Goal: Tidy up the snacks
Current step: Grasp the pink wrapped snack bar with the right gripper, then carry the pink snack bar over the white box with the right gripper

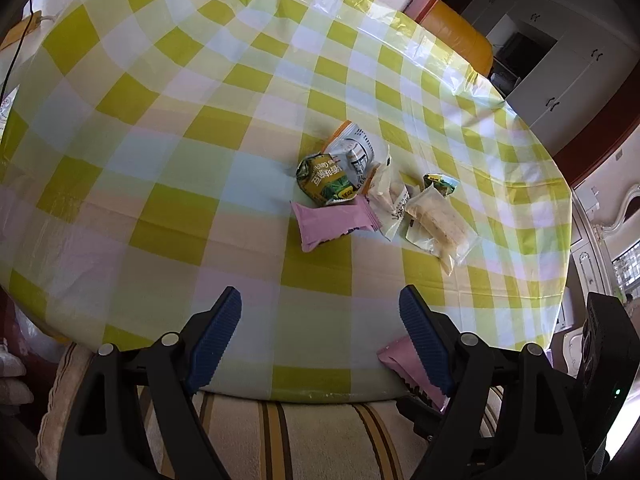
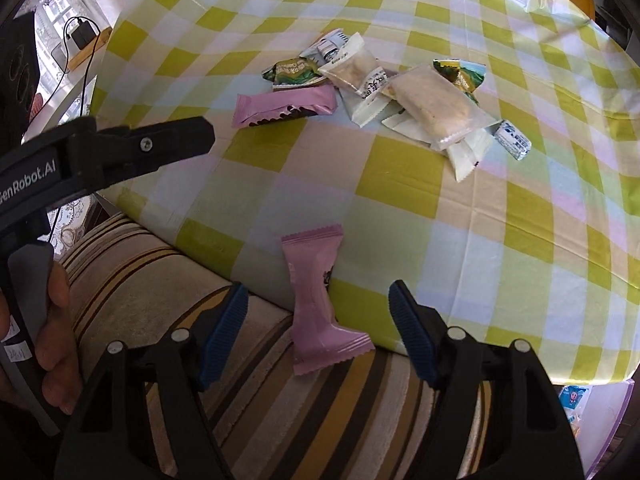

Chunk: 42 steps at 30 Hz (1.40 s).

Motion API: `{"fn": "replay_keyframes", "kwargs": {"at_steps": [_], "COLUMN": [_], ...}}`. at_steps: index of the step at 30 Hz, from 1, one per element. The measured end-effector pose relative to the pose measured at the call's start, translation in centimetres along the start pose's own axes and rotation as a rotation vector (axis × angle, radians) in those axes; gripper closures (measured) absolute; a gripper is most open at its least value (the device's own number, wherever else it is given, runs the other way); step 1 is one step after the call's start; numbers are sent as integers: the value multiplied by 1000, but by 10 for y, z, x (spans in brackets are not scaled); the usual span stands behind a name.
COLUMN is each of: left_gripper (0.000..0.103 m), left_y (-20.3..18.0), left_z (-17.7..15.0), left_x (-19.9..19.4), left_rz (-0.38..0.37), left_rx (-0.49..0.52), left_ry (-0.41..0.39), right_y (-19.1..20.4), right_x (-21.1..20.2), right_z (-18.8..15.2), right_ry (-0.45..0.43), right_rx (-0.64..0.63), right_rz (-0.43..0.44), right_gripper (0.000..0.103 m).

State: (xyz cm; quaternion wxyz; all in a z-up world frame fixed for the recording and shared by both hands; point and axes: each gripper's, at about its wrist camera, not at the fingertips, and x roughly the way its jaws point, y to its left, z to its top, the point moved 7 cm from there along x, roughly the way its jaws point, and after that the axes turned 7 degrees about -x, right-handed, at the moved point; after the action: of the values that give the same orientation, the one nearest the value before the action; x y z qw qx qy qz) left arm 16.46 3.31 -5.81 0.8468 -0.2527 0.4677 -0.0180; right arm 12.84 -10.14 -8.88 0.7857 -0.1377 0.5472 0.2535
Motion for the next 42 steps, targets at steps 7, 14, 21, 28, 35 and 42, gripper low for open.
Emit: {"fn": "replay_keyframes", "kwargs": {"at_steps": [7, 14, 21, 28, 35, 42], "left_gripper": [25, 25, 26, 54, 82, 84], "left_y": [-21, -48, -55, -53, -58, -68], "left_z": [26, 30, 23, 16, 8, -3], "left_x": [24, 54, 74, 79, 80, 70], "left_rz": [96, 121, 114, 107, 104, 68], "left_rx": [204, 400, 473, 486, 524, 540], "left_ry": [-9, 37, 105, 145, 154, 153], "right_y": [0, 1, -5, -11, -25, -40], "right_x": [10, 12, 13, 10, 2, -10], "right_z": [2, 2, 3, 2, 0, -2], "right_ry": [20, 29, 24, 17, -9, -44], "right_rx": [4, 6, 32, 58, 111, 157], "right_rz": [3, -3, -5, -6, -14, -47], "right_gripper": [50, 61, 74, 83, 84, 84]}}
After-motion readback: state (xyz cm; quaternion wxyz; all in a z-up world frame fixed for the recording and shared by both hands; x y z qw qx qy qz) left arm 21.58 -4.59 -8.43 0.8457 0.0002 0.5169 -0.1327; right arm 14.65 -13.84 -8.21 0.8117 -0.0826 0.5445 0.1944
